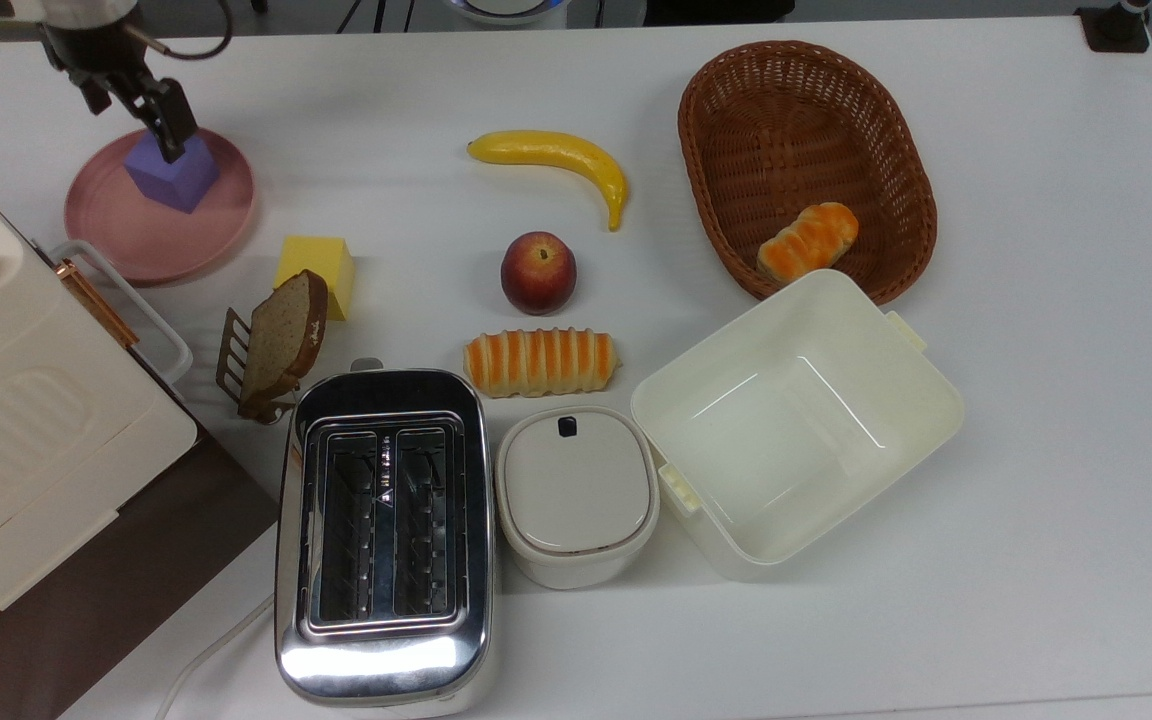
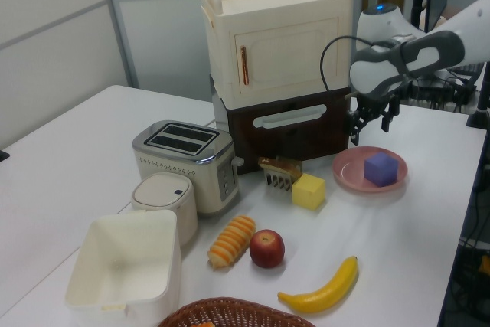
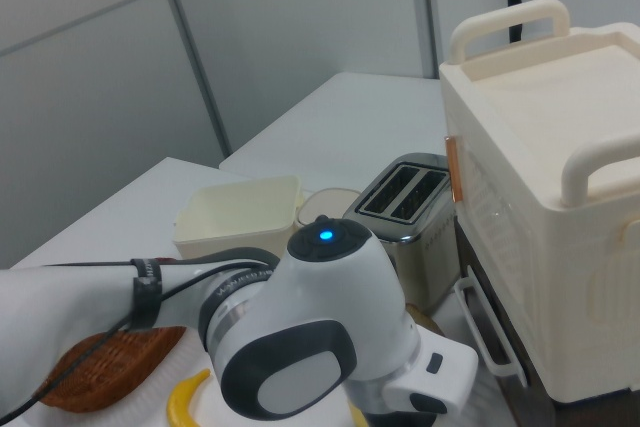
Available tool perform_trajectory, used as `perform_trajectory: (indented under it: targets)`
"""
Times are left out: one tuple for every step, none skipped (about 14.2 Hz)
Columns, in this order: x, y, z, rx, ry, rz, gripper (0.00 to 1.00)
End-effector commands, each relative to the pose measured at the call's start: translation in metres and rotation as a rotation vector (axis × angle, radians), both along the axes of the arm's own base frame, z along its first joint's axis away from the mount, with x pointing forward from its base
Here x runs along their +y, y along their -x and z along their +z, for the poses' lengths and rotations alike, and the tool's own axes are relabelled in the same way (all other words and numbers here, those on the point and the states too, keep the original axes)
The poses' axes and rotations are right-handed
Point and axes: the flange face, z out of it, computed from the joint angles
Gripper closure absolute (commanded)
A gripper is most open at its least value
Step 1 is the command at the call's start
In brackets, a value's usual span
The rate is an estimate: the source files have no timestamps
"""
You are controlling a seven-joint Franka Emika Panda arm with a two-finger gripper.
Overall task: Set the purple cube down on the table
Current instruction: 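Lower the open gripper over the purple cube on the pink plate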
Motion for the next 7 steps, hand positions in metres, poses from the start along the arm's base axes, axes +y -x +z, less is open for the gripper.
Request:
perform_trajectory:
  targets:
    - [0.000, 0.000, -0.008, 0.030, 0.042, 0.071, 0.00]
    - [0.000, 0.003, -0.012, 0.038, 0.037, 0.069, 0.00]
    - [-0.002, 0.006, -0.016, 0.047, 0.033, 0.065, 0.00]
    - [-0.003, 0.008, -0.020, 0.055, 0.028, 0.064, 0.00]
    - [-0.006, 0.015, -0.027, 0.070, 0.020, 0.062, 0.00]
    - [-0.006, 0.018, -0.031, 0.080, 0.015, 0.076, 0.00]
    - [-0.013, 0.024, -0.036, 0.094, 0.009, 0.086, 0.00]
